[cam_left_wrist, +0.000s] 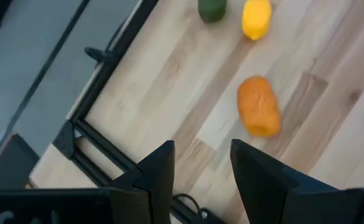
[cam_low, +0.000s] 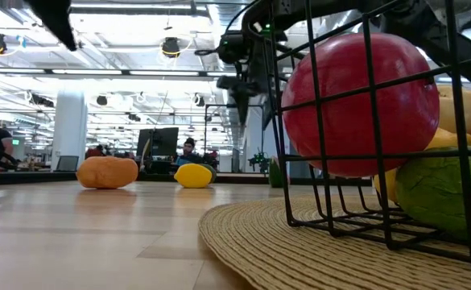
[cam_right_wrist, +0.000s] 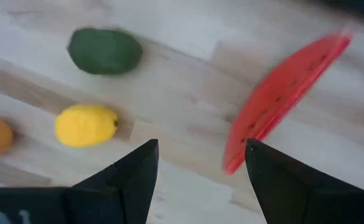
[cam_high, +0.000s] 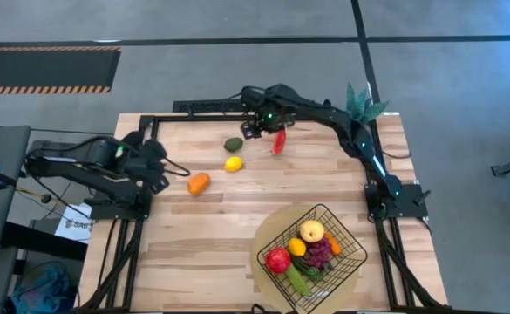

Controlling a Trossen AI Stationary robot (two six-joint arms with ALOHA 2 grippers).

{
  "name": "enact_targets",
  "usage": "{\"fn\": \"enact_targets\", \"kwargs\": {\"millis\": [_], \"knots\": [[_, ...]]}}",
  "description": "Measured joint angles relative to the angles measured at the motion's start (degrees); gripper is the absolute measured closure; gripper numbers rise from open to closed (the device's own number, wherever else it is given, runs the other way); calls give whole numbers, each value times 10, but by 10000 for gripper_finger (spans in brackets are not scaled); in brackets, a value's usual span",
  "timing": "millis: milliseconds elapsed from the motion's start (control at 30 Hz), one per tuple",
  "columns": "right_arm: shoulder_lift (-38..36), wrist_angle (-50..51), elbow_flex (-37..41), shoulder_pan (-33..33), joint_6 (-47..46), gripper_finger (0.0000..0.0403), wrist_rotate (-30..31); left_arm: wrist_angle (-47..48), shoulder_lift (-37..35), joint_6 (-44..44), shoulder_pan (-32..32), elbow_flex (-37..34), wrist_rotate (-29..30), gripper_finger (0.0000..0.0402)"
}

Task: Build produce basket
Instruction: Put the watermelon into the mesh basket

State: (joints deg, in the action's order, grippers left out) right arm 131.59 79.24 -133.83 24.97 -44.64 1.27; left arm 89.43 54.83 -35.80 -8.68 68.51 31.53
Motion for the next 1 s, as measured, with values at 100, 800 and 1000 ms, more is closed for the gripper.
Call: {"fn": "enact_targets", "kwargs": {"millis": [100,800,1000], "knots": [[7,16,1,-11,-65,143,-1,-4,-50,0,-1,-40,-12,256],[11,104,1,-30,-252,143,52,-40,-261,80,-1,-126,-42,256],[16,97,0,-18,-259,143,51,-46,-260,99,-1,-126,-42,256]]}}
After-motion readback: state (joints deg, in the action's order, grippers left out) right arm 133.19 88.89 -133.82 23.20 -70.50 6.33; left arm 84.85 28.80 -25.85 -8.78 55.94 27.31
